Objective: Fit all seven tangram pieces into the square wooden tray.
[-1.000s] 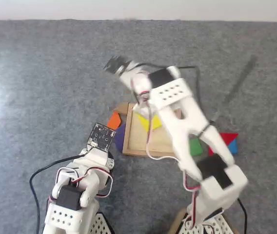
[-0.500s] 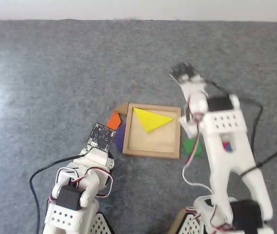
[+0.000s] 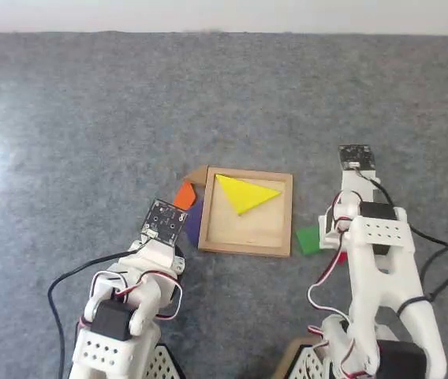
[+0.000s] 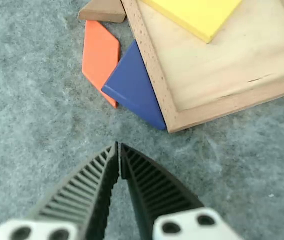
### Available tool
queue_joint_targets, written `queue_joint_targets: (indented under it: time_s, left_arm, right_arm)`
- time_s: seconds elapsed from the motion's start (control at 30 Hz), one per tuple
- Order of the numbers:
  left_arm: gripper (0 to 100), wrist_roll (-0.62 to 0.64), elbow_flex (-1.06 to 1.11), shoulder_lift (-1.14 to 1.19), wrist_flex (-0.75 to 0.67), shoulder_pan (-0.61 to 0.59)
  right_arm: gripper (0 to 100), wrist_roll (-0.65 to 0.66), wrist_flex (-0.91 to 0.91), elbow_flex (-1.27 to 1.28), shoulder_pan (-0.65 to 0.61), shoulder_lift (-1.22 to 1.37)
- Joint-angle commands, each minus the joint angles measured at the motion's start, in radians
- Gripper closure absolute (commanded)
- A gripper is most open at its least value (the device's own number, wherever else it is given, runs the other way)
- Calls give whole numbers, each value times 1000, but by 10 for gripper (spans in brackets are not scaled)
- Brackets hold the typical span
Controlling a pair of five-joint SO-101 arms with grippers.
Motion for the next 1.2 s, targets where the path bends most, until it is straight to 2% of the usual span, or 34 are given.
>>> queue_joint_targets:
  time_s: [0.0,0.17,0.57,0.8,0.93,1.17]
  left_arm:
    - [985,-6,-13,-20,3,-3]
    - [985,-6,-13,-20,3,-3]
    - [985,-6,-13,-20,3,-3]
    - [985,-6,-13,-20,3,-3]
    - [985,-6,-13,-20,3,-3]
    - [985,-6,-13,-20,3,-3]
  right_arm:
    - [627,-124,-35,-8,12,-30]
    - [627,-272,-25,-6,18,-30]
    - [627,-273,-38,-26,13,-1]
    - [626,-284,-28,-241,10,317]
    - [626,-358,-38,-361,19,481]
    - [626,-374,-28,-512,16,599]
